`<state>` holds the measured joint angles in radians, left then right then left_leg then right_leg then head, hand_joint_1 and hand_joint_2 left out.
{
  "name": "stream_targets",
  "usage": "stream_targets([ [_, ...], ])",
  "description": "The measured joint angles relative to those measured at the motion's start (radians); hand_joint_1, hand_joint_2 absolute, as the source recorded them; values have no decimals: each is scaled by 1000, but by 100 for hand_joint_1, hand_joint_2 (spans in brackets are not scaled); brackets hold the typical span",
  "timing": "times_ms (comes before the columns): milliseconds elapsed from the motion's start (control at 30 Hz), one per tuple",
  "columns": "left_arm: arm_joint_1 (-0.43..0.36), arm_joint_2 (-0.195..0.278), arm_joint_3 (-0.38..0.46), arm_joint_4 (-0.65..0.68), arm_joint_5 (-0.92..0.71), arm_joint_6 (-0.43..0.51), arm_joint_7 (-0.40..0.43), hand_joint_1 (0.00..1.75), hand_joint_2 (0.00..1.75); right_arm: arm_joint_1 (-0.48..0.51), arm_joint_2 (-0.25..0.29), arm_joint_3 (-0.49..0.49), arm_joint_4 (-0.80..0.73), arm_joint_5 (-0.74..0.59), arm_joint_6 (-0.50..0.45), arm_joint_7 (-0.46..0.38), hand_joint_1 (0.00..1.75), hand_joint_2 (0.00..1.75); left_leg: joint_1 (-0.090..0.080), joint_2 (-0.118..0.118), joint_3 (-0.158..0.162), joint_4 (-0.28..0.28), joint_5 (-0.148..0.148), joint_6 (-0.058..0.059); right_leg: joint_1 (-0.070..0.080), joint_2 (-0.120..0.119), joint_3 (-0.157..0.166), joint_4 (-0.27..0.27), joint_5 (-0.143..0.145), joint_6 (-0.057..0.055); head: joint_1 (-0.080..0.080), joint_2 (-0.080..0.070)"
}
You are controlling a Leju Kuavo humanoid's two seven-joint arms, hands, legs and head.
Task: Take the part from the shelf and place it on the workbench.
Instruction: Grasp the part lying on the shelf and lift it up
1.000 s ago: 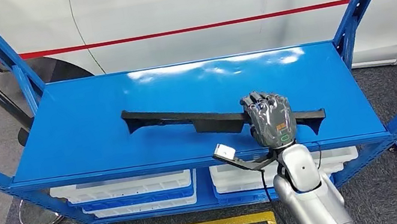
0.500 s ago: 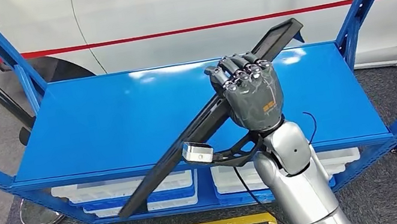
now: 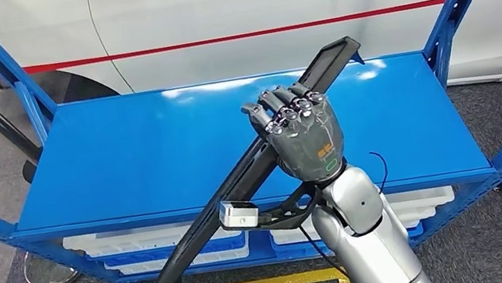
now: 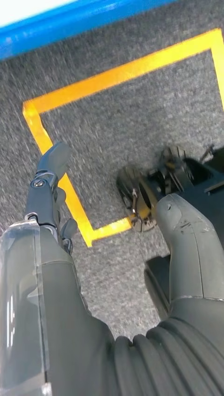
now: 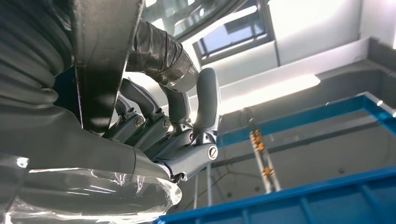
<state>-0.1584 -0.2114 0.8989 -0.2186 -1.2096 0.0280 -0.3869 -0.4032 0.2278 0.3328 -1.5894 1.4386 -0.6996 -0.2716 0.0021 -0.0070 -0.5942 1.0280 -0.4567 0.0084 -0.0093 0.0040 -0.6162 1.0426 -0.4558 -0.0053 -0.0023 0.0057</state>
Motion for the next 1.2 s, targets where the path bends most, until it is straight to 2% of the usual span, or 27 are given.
stream_targets([
  [67, 4, -5, 0, 0, 4, -8, 8, 0, 175, 16, 0, 12, 0, -13, 0, -7, 175, 175, 5, 0, 4, -9, 7, 12, 0, -1, -2, 5, -7, 10, 0, 0],
  [100, 4, -8, 0, 0, 5, -10, 13, 0, 175, 22, 0, 18, 0, -21, 0, -12, 175, 175, 7, 1, 6, -15, 10, 19, 1, -1, -11, 27, -23, 14, 0, 0],
  [133, 3, -12, 0, 0, 5, -11, 18, 0, 175, 29, 0, 24, 0, -30, 0, -19, 175, 175, 9, 2, 8, -20, 13, 25, 1, -1, -30, 70, -50, 17, 0, 0],
  [200, 1, -16, 0, 0, 5, -13, 25, 0, 175, 47, 0, 31, 1, -51, 0, -39, 175, 175, 8, 2, 8, -20, 13, 30, 0, -1, -88, 195, -110, 20, 0, 0],
  [233, 0, -17, 0, 0, 6, -12, 28, 0, 175, 58, 1, 33, 2, -66, 0, -55, 175, 175, 7, 2, 8, -19, 12, 31, -1, -1, -113, 246, -126, 22, 0, 0],
  [267, 0, -18, 0, 0, 6, -11, 34, 0, 175, 69, 2, 34, 3, -81, 0, -74, 175, 175, 7, 2, 8, -18, 11, 31, -2, -1, -123, 267, -124, 22, 0, 0],
  [300, -1, -18, 0, 0, 8, -9, 40, 0, 175, 78, 6, 35, 4, -98, 0, -97, 175, 175, 7, 1, 8, -15, 10, 30, -3, -1, -116, 250, -103, 22, 0, 0],
  [367, -3, -19, 0, 0, 16, -6, 51, 0, 175, 92, 21, 38, 5, -137, 0, -142, 175, 175, 7, 1, 8, -7, 4, 26, -5, -3, -60, 132, -40, 18, 0, 0],
  [400, -5, -19, 0, 0, 20, -5, 55, 0, 175, 97, 30, 41, 6, -158, 0, -162, 175, 175, 5, 0, 7, -1, 0, 22, -4, -3, -30, 72, -19, 14, 0, 0],
  [467, -8, -19, 0, 0, 25, -3, 61, 0, 175, 108, 45, 47, 9, -189, 0, -189, 175, 175, 1, 0, 3, 5, -5, 12, -1, -2, -3, 15, -9, 8, 0, 0],
  [533, -9, -19, 1, 0, 26, -1, 63, 0, 175, 118, 56, 52, 12, -202, 0, -202, 175, 175, 2, 0, 3, 4, -6, 1, 0, -1, -2, 10, -8, 0, 0, 0],
  [600, -10, -19, 1, 0, 26, 0, 64, 0, 175, 122, 66, 55, 14, -203, 0, -206, 175, 175, 4, 1, -5, 27, -25, -10, -3, -2, 1, 4, -4, -11, 0, 0],
  [633, -10, -19, 1, 0, 26, 1, 65, 0, 175, 122, 70, 56, 14, -204, 0, -207, 175, 175, 6, 1, -20, 63, -49, -16, -5, -3, 3, 1, -3, -16, 0, 0],
  [700, -10, -19, 1, 0, 26, 1, 65, 0, 175, 125, 77, 58, 17, -204, 0, -207, 175, 175, 9, 2, -73, 181, -109, -25, -4, -5, 3, 0, -3, -22, 0, 0],
  [733, -9, -19, 1, 0, 27, 1, 66, 0, 175, 127, 78, 59, 19, -207, 0, -209, 175, 175, 10, 2, -98, 235, -128, -28, -3, -5, 3, 1, -3, -23, 0, 0],
  [767, -8, -19, 1, 0, 29, 1, 68, 0, 175, 129, 78, 60, 21, -214, 0, -213, 175, 175, 11, 2, -110, 263, -131, -30, -3, -5, 3, 2, -3, -23, 0, 0],
  [800, -7, -19, 1, 0, 32, 0, 71, 0, 175, 132, 78, 62, 23, -225, 0, -219, 175, 175, 11, 2, -105, 255, -116, -30, -3, -5, 3, 3, -3, -23, 0, 0],
  [833, -7, -18, 2, 0, 37, 0, 74, 0, 175, 134, 80, 64, 25, -237, 0, -228, 175, 175, 11, 2, -82, 210, -87, -29, -3, -5, 3, 5, -3, -23, 0, 0],
  [867, -8, -18, 2, 0, 42, -2, 77, 0, 175, 136, 81, 69, 27, -249, 0, -236, 175, 175, 11, 2, -49, 144, -54, -25, -3, -4, 3, 7, -3, -23, 0, 0],
  [933, -10, -15, 5, 0, 48, -7, 80, 0, 175, 138, 84, 80, 30, -264, 0, -248, 175, 175, 6, 0, 5, 35, -15, -15, 0, -3, 0, 9, -1, -17, 0, 0],
  [967, -10, -15, 6, 0, 50, -9, 80, 0, 175, 138, 85, 86, 32, -269, 0, -252, 175, 175, 4, -1, 15, 10, -10, -10, 1, -3, -1, 9, 1, -13, 0, 0],
  [1067, -6, -14, 7, 0, 49, -18, 84, 0, 175, 137, 85, 91, 39, -275, 0, -250, 175, 175, 3, -1, 14, -4, 2, 6, 0, -3, -4, 6, 7, 5, 0, 0],
  [1100, -6, -14, 7, 0, 46, -21, 86, 0, 175, 136, 85, 91, 42, -275, 0, -242, 175, 175, 5, 1, 13, -10, 9, 13, 1, -3, -7, 16, -6, 10, 0, 0],
  [1133, -7, -14, 7, 0, 43, -26, 88, 0, 175, 132, 84, 91, 45, -273, 0, -232, 175, 175, 8, 3, 10, -17, 17, 21, 2, -2, -18, 44, -34, 14, 0, 0],
  [1200, -10, -14, 7, 0, 36, -33, 93, 0, 175, 120, 83, 89, 54, -269, 0, -207, 175, 175, 8, 6, -3, -20, 30, 31, 2, -3, -55, 152, -118, 19, 1, 0],
])
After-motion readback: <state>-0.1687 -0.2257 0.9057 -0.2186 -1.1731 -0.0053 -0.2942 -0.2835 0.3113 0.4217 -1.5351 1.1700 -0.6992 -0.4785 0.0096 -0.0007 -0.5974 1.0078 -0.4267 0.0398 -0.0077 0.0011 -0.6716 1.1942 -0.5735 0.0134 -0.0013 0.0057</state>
